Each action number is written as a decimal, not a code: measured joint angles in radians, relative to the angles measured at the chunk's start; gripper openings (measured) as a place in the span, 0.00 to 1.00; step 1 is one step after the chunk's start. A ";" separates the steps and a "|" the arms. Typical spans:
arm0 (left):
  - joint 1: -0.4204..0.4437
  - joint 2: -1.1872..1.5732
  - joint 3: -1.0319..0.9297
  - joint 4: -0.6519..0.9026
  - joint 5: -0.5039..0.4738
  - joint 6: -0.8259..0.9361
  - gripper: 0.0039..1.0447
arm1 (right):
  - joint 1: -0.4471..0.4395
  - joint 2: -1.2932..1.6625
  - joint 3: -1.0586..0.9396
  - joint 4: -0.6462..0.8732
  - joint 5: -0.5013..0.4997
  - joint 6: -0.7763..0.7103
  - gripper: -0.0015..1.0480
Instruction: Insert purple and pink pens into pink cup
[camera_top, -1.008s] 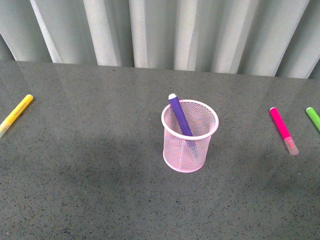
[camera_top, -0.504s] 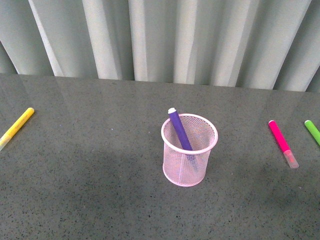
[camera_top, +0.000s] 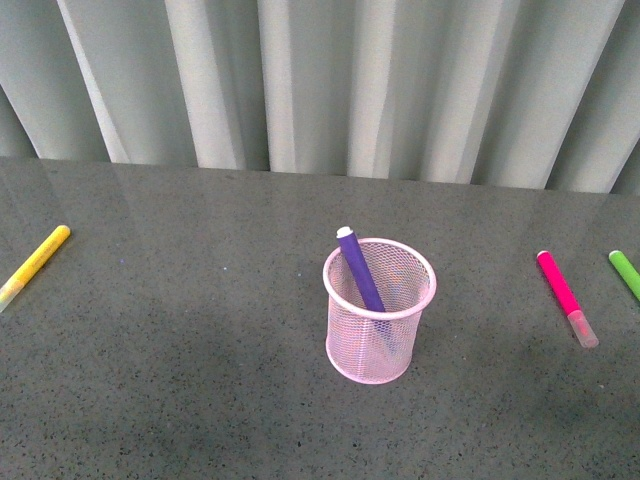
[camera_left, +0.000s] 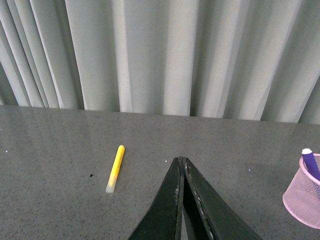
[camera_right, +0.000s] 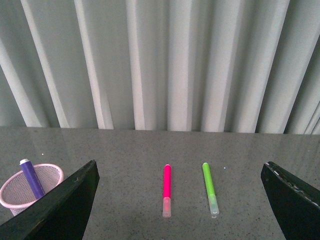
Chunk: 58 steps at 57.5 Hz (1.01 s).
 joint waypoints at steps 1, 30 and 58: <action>0.000 -0.003 0.000 0.000 0.000 0.000 0.03 | 0.000 0.000 0.000 0.000 0.000 0.000 0.93; 0.000 -0.004 0.000 -0.006 0.000 0.000 0.52 | 0.000 0.000 0.000 0.000 0.000 0.000 0.93; 0.000 -0.004 0.000 -0.006 0.000 0.002 0.94 | -0.081 0.509 0.130 -0.019 0.148 0.064 0.93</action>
